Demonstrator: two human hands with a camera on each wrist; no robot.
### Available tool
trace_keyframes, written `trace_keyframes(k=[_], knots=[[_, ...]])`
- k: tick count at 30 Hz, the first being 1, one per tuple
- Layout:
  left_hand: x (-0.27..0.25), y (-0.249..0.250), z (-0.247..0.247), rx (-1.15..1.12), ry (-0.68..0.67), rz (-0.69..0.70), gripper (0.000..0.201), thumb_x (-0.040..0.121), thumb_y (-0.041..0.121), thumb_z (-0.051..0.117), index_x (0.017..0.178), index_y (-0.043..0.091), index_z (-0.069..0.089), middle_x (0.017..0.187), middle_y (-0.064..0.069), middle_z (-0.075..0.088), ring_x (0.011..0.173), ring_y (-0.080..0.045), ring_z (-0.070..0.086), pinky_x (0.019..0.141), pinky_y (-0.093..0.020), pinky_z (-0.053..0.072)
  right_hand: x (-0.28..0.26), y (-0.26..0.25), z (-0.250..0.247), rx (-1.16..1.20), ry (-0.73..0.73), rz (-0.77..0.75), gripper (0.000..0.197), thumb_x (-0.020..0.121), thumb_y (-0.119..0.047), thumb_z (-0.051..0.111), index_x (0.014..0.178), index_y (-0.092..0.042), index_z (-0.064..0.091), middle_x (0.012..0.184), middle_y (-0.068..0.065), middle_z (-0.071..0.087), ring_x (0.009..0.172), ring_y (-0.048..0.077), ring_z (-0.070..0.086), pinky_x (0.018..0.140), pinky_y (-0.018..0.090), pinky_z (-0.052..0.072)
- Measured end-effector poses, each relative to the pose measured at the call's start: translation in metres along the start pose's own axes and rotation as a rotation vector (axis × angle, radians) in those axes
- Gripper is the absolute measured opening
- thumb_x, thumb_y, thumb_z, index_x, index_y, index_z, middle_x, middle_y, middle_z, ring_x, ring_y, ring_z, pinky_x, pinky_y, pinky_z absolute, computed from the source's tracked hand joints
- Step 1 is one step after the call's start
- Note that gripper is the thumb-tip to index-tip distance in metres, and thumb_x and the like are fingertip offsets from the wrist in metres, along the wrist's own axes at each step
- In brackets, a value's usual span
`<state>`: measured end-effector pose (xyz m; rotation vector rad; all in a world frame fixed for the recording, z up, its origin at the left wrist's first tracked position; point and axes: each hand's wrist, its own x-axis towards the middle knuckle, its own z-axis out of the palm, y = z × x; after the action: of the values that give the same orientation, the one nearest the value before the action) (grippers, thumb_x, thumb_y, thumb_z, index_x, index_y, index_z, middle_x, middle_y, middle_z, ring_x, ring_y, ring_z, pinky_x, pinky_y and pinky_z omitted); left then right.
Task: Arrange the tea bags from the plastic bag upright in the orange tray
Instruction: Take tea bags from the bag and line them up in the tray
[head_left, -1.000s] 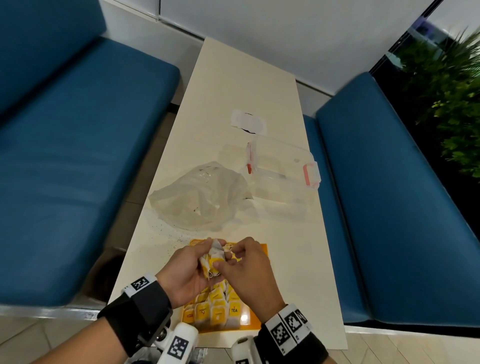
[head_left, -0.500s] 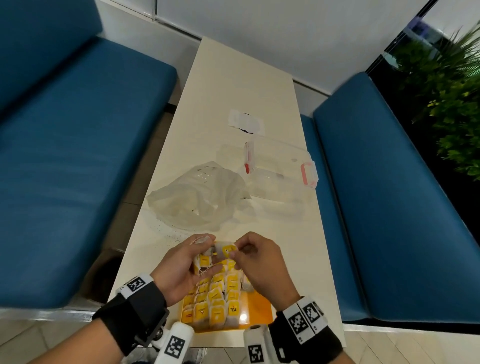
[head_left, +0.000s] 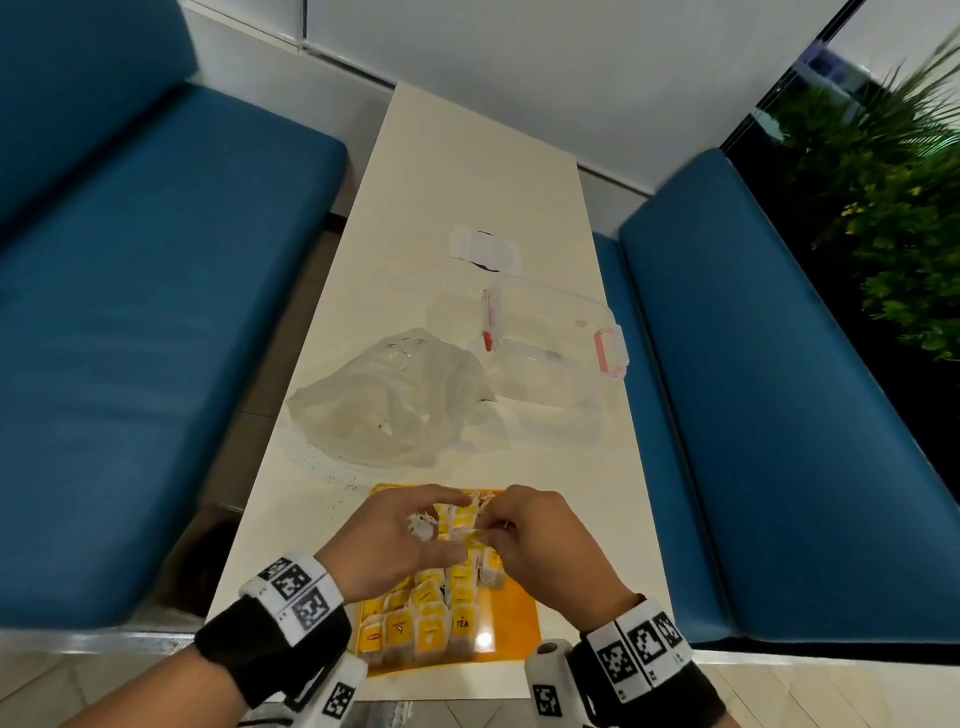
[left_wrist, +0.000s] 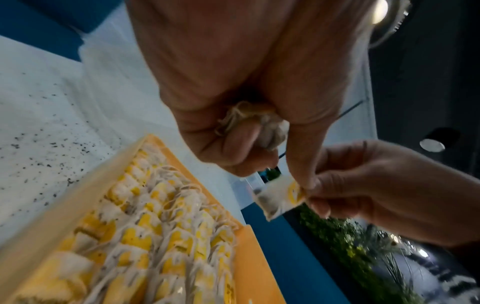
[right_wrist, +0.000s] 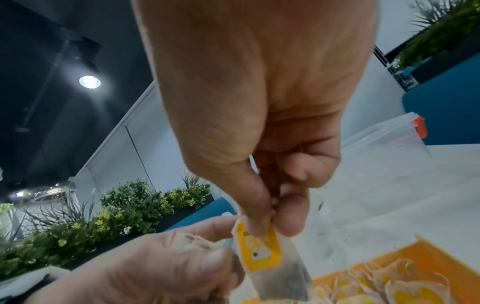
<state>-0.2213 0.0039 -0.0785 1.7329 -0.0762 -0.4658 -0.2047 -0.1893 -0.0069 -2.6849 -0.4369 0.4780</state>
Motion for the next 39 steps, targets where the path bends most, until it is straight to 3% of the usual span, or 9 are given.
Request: trace_keyframes(k=[5,9,14,17,21,25,29,33,39], knots=[[0.004,-0.01,0.014,0.15,0.052,-0.021,0.01,0.077,0.041,0.083,0.084,0.039,0.076,0.098,0.017,0.068,0.098,0.003,0.061,0.087,-0.02,0.046,-0.004,0.002,0.002,0.088,0.077,0.004,0.011,0.084,-0.012,0.063,0.086,-0.019,0.072,0.085,-0.006,0.068,0.08,0.01,0.061,0.073,0.031,0.052],[0.0,-0.015,0.008,0.197,0.105,-0.025,0.012,0.08,0.035,0.082,0.088,0.04,0.075,0.104,0.021,0.066,0.101,0.006,0.059,0.086,-0.011,0.042,-0.007,0.012,0.002,0.049,0.051,0.044,0.013,0.086,-0.009,0.061,0.085,-0.016,0.071,0.085,-0.004,0.068,0.078,0.01,0.061,0.071,0.031,0.052],[0.001,-0.03,-0.015,0.234,0.308,-0.09,0.023,0.083,0.028,0.081,0.102,0.037,0.072,0.109,0.01,0.066,0.107,-0.012,0.061,0.094,-0.025,0.045,-0.005,0.032,0.005,-0.245,-0.29,0.145,0.024,0.083,0.001,0.051,0.086,-0.019,0.065,0.1,0.006,0.066,0.092,0.023,0.061,0.072,0.032,0.049],[0.0,-0.039,-0.024,0.253,0.384,-0.131,0.041,0.083,0.031,0.08,0.122,0.033,0.067,0.118,0.006,0.066,0.112,-0.015,0.06,0.096,-0.028,0.047,-0.002,0.031,0.01,-0.358,-0.504,0.1,0.024,0.086,0.005,0.051,0.092,-0.006,0.071,0.1,0.013,0.068,0.095,0.029,0.062,0.076,0.033,0.051],[-0.002,-0.048,-0.029,0.298,0.357,-0.2,0.057,0.085,0.033,0.079,0.137,0.03,0.057,0.129,0.0,0.065,0.116,-0.019,0.059,0.098,-0.031,0.048,0.016,0.027,0.017,-0.329,-0.737,0.163,0.02,0.088,0.005,0.054,0.093,-0.001,0.073,0.098,0.019,0.074,0.077,0.025,0.067,0.062,0.024,0.049],[-0.002,-0.05,-0.029,0.288,0.341,-0.219,0.051,0.086,0.031,0.078,0.134,0.028,0.061,0.132,-0.001,0.064,0.118,-0.019,0.059,0.102,-0.03,0.046,0.035,0.025,0.034,-0.348,-0.651,0.223,0.014,0.093,0.001,0.054,0.089,-0.004,0.067,0.089,0.019,0.069,0.086,0.031,0.069,0.058,0.027,0.046],[-0.001,-0.048,-0.03,0.288,0.336,-0.232,0.05,0.086,0.031,0.078,0.133,0.028,0.061,0.131,-0.001,0.065,0.119,-0.02,0.058,0.101,-0.03,0.045,0.041,0.026,0.049,-0.341,-0.528,0.282,0.013,0.092,0.004,0.05,0.094,-0.004,0.06,0.085,0.006,0.053,0.086,0.023,0.055,0.062,0.024,0.045],[-0.001,-0.047,-0.03,0.276,0.34,-0.24,0.049,0.086,0.03,0.078,0.133,0.028,0.062,0.129,-0.001,0.065,0.116,-0.019,0.059,0.099,-0.029,0.045,0.041,0.032,0.057,-0.275,-0.407,0.329,0.024,0.09,0.004,0.05,0.112,-0.001,0.06,0.111,0.013,0.059,0.109,0.029,0.062,0.085,0.031,0.051],[-0.002,-0.045,-0.03,0.248,0.329,-0.246,0.048,0.086,0.028,0.078,0.132,0.028,0.062,0.128,-0.001,0.066,0.113,-0.018,0.059,0.097,-0.028,0.046,0.032,0.036,0.071,-0.257,-0.273,0.396,0.026,0.096,-0.003,0.043,0.115,-0.007,0.06,0.124,0.014,0.058,0.11,0.029,0.064,0.089,0.033,0.052]])
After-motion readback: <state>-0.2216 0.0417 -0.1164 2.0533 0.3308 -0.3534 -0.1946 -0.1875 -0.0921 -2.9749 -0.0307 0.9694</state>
